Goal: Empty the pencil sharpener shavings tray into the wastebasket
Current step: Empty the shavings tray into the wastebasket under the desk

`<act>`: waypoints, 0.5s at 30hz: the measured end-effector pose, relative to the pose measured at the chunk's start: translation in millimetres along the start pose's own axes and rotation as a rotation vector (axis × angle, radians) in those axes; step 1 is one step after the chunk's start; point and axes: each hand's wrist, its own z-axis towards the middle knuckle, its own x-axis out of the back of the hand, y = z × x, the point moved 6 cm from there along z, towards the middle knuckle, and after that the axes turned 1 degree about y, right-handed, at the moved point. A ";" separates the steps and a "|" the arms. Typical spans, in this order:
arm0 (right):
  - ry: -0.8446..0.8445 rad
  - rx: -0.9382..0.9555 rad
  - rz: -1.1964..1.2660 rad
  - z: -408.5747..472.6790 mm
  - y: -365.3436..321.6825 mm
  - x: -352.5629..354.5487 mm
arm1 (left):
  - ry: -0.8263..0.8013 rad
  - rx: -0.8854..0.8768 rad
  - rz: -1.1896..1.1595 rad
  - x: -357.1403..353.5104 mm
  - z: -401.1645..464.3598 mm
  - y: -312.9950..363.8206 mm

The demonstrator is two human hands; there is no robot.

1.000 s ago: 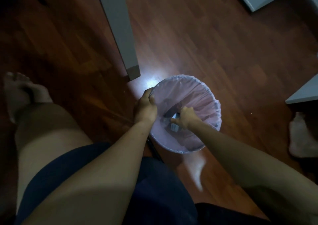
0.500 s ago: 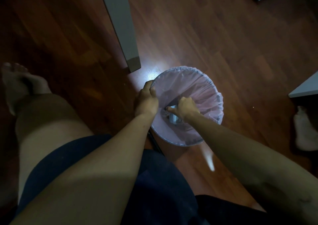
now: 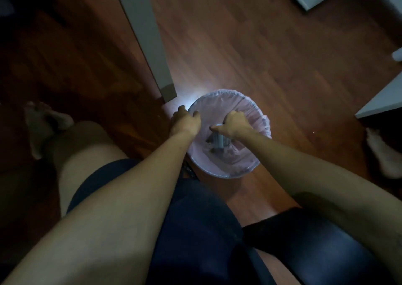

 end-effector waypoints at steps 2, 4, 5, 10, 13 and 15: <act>0.011 -0.001 0.013 -13.1 -4.5 18.2 | -0.009 -0.009 0.061 10.1 -11.7 7.8; 0.020 -0.020 0.054 -25.9 -9.9 37.0 | -0.018 -0.013 0.089 21.2 -19.8 14.2; 0.042 -0.022 0.071 -34.6 -13.3 50.7 | -0.018 -0.024 0.096 28.7 -26.6 21.1; 0.131 -0.011 0.163 -67.0 -32.8 106.9 | 0.003 -0.130 0.101 71.1 -64.4 65.0; 0.191 0.005 0.245 -98.3 -45.7 145.0 | 0.057 -0.222 0.084 102.9 -93.6 94.1; 0.231 0.020 0.300 -115.9 -55.6 168.6 | 0.092 -0.255 0.088 123.0 -109.1 110.2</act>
